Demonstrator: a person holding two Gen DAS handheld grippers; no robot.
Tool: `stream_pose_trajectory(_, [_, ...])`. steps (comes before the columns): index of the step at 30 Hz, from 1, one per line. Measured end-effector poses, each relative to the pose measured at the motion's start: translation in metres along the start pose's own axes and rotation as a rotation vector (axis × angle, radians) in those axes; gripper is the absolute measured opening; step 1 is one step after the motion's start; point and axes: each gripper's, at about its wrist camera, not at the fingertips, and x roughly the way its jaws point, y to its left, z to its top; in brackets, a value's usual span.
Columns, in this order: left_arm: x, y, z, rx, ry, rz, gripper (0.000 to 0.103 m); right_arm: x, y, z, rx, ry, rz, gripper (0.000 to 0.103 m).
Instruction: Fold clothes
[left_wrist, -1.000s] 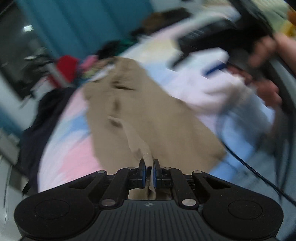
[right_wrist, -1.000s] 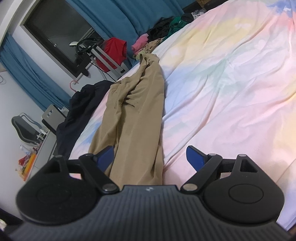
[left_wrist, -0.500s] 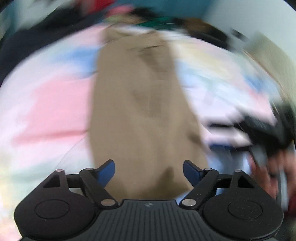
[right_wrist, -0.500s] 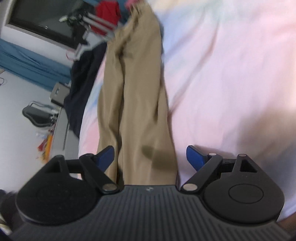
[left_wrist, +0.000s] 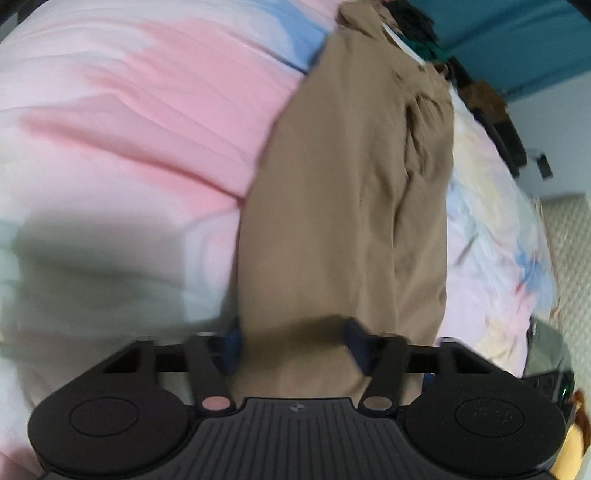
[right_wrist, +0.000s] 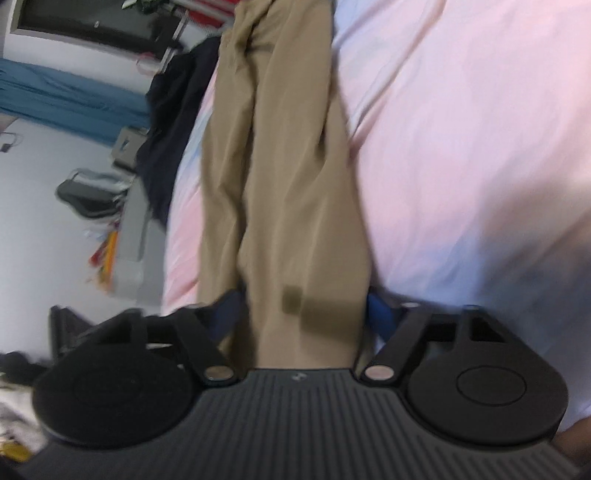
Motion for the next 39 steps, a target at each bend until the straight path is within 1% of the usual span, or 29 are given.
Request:
stream_pose_trajectory(2, [-0.001,-0.007,-0.006,0.029,0.027,0.009,0.038,0.002,-0.001,-0.006,0.006,0.021,0.007,0.066])
stream_pose_trajectory(5, [-0.007,-0.011,-0.013,0.054,0.018,0.026,0.038,0.004,0.001,-0.012,-0.015,0.032,-0.021,0.057])
stream_pose_trajectory(6, [-0.01,-0.012,-0.014,0.059,0.013,0.029,0.034,0.005,0.003,-0.013,-0.027,0.037,-0.036,0.044])
stream_pose_trajectory(7, [-0.012,-0.012,-0.016,0.064,0.007,0.033,0.027,0.005,0.004,-0.014,-0.036,0.037,-0.054,0.024])
stream_pose_trajectory(8, [-0.015,-0.013,-0.018,0.067,-0.001,0.032,0.012,0.004,0.005,-0.015,-0.043,0.035,-0.072,0.017])
stream_pose_trajectory(10, [-0.015,-0.015,-0.021,0.063,-0.029,0.009,0.007,-0.003,0.01,-0.016,-0.059,0.021,-0.075,0.01])
stream_pose_trajectory(11, [-0.01,-0.014,-0.021,0.064,-0.05,-0.009,0.006,-0.01,0.014,-0.014,-0.066,0.002,-0.062,0.01])
stream_pose_trajectory(12, [-0.014,-0.017,-0.022,0.056,-0.078,-0.039,0.006,-0.019,0.019,-0.013,-0.081,-0.021,-0.047,0.009])
stream_pose_trajectory(14, [-0.03,-0.016,-0.026,0.008,-0.143,-0.136,0.006,-0.039,0.033,-0.008,-0.127,-0.072,-0.028,0.008])
stream_pose_trajectory(16, [-0.048,-0.017,-0.031,-0.053,-0.204,-0.25,0.006,-0.06,0.051,0.0,-0.174,-0.119,0.001,0.008])
stream_pose_trajectory(17, [-0.057,-0.021,-0.033,-0.063,-0.233,-0.288,0.006,-0.071,0.06,0.005,-0.199,-0.142,0.017,0.008])
stream_pose_trajectory(19, [-0.077,-0.032,-0.036,-0.058,-0.285,-0.345,0.005,-0.092,0.078,0.014,-0.241,-0.185,0.049,0.008])
stream_pose_trajectory(22, [-0.108,-0.049,-0.041,-0.044,-0.36,-0.418,0.005,-0.121,0.095,0.023,-0.262,-0.23,0.095,0.008])
stream_pose_trajectory(25, [-0.128,-0.067,-0.05,-0.003,-0.392,-0.444,0.005,-0.149,0.103,0.024,-0.276,-0.271,0.127,0.008])
stream_pose_trajectory(28, [-0.134,-0.084,-0.067,0.033,-0.387,-0.459,0.005,-0.173,0.102,0.015,-0.274,-0.304,0.144,0.008])
stream_pose_trajectory(30, [-0.132,-0.095,-0.083,0.042,-0.384,-0.46,0.005,-0.183,0.095,0.003,-0.27,-0.309,0.141,0.008])
stream_pose_trajectory(32, [-0.126,-0.099,-0.101,0.036,-0.378,-0.463,0.005,-0.193,0.087,-0.011,-0.263,-0.309,0.137,0.008])
stream_pose_trajectory(34, [-0.125,-0.096,-0.126,0.022,-0.365,-0.466,0.005,-0.204,0.075,-0.028,-0.245,-0.306,0.135,0.008])
stream_pose_trajectory(36, [-0.114,-0.092,-0.145,-0.012,-0.322,-0.467,0.005,-0.211,0.063,-0.04,-0.223,-0.303,0.131,0.008])
stream_pose_trajectory(37, [-0.108,-0.09,-0.153,-0.025,-0.303,-0.462,0.005,-0.214,0.058,-0.046,-0.212,-0.301,0.128,0.008])
stream_pose_trajectory(39, [-0.1,-0.087,-0.155,-0.038,-0.293,-0.442,0.004,-0.213,0.051,-0.05,-0.194,-0.293,0.123,0.008])
